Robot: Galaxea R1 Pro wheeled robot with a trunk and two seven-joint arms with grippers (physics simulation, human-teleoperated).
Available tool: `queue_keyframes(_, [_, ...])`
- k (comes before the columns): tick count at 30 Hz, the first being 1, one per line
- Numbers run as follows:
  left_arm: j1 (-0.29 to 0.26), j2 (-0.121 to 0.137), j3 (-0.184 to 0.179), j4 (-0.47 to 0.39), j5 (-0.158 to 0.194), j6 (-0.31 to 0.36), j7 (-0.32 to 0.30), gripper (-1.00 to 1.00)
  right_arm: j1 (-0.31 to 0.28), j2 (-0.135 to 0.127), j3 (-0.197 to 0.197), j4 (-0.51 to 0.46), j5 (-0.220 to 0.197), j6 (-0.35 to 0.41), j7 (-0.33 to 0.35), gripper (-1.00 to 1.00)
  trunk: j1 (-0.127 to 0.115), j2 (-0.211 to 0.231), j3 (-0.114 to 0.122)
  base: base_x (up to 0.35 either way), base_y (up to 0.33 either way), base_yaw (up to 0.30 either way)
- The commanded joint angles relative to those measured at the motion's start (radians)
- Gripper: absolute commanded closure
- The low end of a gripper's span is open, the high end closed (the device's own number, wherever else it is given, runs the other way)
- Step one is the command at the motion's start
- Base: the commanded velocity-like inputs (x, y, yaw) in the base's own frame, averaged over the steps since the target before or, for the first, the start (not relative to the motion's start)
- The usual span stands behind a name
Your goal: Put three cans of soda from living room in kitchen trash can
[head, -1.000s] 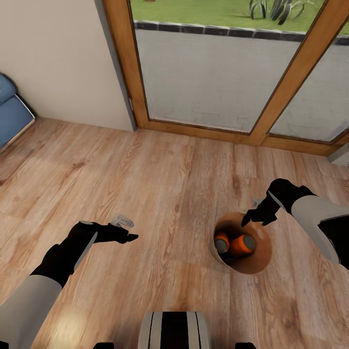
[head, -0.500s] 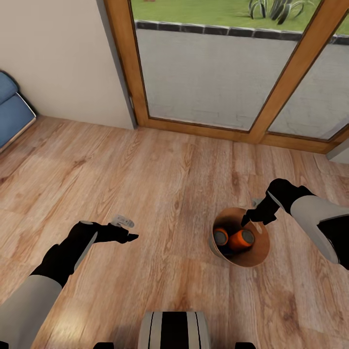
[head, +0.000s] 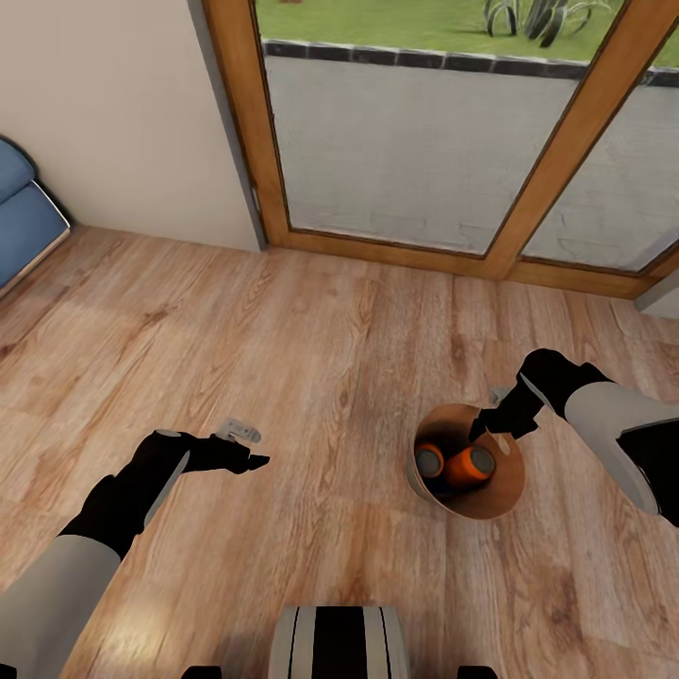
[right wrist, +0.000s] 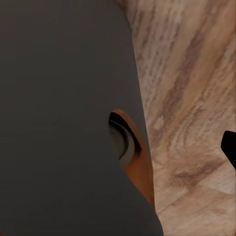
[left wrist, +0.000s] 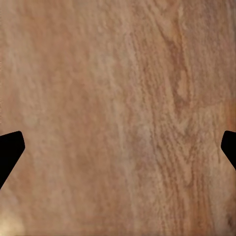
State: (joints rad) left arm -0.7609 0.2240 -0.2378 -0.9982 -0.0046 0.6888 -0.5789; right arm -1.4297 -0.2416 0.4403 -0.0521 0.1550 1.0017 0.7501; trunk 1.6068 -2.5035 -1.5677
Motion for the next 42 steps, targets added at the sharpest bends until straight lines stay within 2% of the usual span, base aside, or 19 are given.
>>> queue_keyframes(1, [0.0, 0.0, 0.0, 0.0, 0.0, 0.0, 0.0, -1.0, 0.001, 0.0, 0.0, 0.0, 0.0, 0.0, 0.0, -1.0, 0.0, 0.0, 0.0, 0.0, 0.0, 0.0])
queue_keyframes(16, [0.0, -0.002, -0.002, 0.007, -0.002, 0.0, 0.001, -1.0, 0.008, 0.0, 0.0, 0.0, 0.0, 0.0, 0.0, -1.0, -0.007, 0.003, 0.058, 0.0, 0.0, 0.0])
queue_keyframes(29, [0.0, -0.002, -0.002, 0.009, -0.007, 0.005, 0.001, -1.0, 0.022, -0.001, 0.0, 0.0, 0.0, 0.0, -0.002, -1.0, -0.057, 0.094, 0.099, 0.0, 0.0, 0.0])
queue_keyframes(42, [0.0, -0.013, -0.002, 0.012, -0.015, 0.009, 0.001, -1.0, 0.04, -0.003, -0.002, 0.0, 0.0, -0.018, -0.024, -1.0, -0.106, 0.185, 0.139, 0.0, 0.0, 0.0])
